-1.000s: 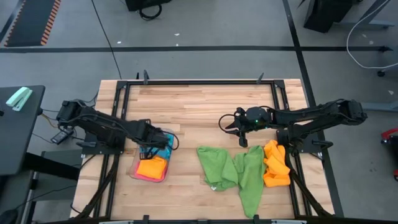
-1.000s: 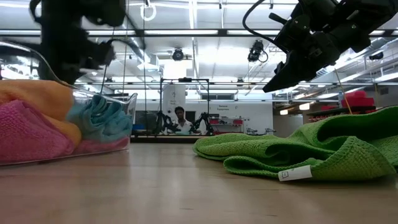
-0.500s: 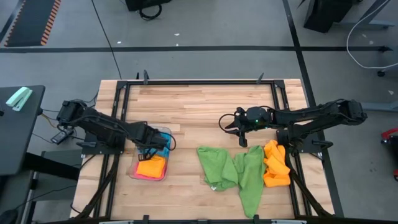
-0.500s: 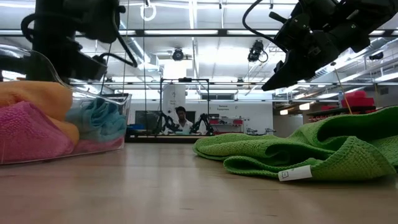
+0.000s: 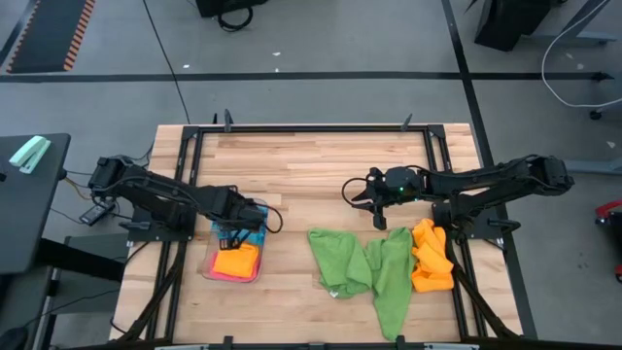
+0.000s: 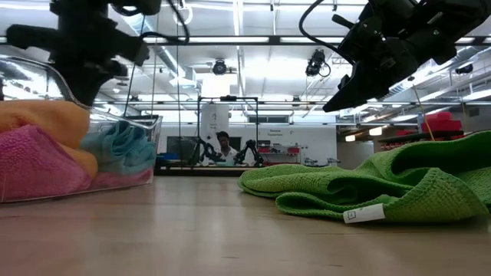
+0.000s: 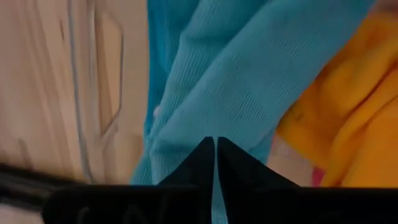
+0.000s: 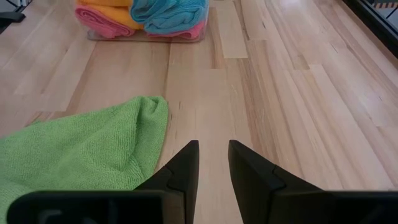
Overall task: Fold microfiber towels
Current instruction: Adjust the blue microfiber cloth, then fold the left green microfiber cloth
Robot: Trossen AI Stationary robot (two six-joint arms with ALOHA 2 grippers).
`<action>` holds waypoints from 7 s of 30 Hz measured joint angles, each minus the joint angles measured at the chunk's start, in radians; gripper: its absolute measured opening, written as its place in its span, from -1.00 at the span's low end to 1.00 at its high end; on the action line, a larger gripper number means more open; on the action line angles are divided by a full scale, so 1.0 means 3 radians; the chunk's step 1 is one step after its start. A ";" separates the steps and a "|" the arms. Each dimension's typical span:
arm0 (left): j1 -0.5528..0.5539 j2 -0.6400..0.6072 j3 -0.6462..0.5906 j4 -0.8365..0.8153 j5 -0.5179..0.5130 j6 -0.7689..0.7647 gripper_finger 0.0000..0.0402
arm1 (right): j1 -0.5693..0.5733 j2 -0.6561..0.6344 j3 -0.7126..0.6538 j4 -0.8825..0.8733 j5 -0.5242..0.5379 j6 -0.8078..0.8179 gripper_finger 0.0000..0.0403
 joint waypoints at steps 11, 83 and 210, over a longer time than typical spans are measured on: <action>-0.0004 0.0000 0.0000 0.0980 0.0162 0.0358 -0.90 | 0.0000 -0.0001 0.0000 -0.0009 0.0000 -0.0010 -0.52; 0.0102 0.2087 0.1468 0.2094 0.0371 0.2779 -0.24 | -0.0003 0.0006 0.0001 -0.0036 0.0013 0.0226 -0.52; 0.1200 0.2182 0.1459 0.2799 0.0031 0.3041 0.05 | -0.0222 0.0028 0.0772 -0.1170 0.0437 -0.0322 -0.52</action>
